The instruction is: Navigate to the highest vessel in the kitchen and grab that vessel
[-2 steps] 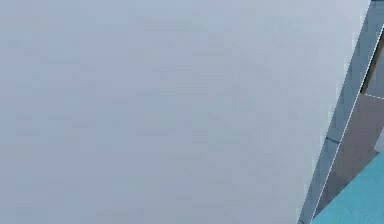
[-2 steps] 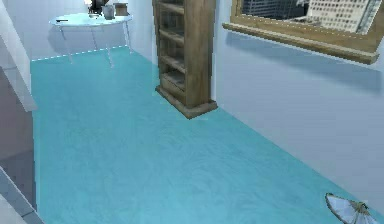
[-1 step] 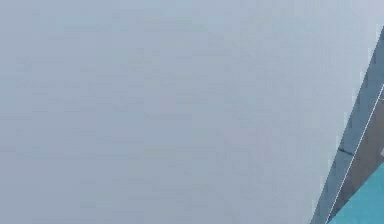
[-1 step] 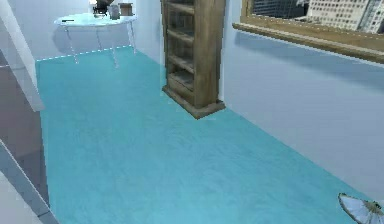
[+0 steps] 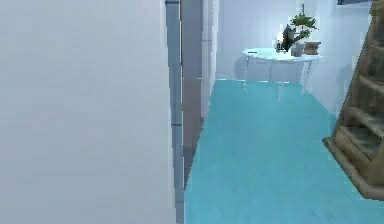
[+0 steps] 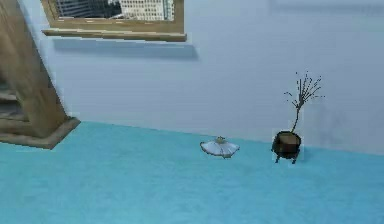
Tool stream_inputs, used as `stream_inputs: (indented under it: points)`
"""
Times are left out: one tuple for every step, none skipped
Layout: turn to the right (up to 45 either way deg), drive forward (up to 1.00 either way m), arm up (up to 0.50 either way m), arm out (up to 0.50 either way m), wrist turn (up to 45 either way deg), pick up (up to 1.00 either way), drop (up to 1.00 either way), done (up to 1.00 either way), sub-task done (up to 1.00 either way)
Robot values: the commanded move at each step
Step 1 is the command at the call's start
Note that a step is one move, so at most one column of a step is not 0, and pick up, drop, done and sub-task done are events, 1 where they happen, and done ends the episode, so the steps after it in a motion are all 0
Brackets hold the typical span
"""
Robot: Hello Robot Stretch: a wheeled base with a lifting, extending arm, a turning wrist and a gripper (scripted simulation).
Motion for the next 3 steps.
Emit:
stream_inputs:
  points:
    - [45.0,0.00,0.00,0.00,0.0,0.00,0.00,0.00,0.00]
    - [45.0,0.00,0.00,0.00,0.0,0.00,0.00,0.00,0.00]
    - [6.0,0.00,0.00,0.00,0.0,0.00,0.00,0.00,0.00]
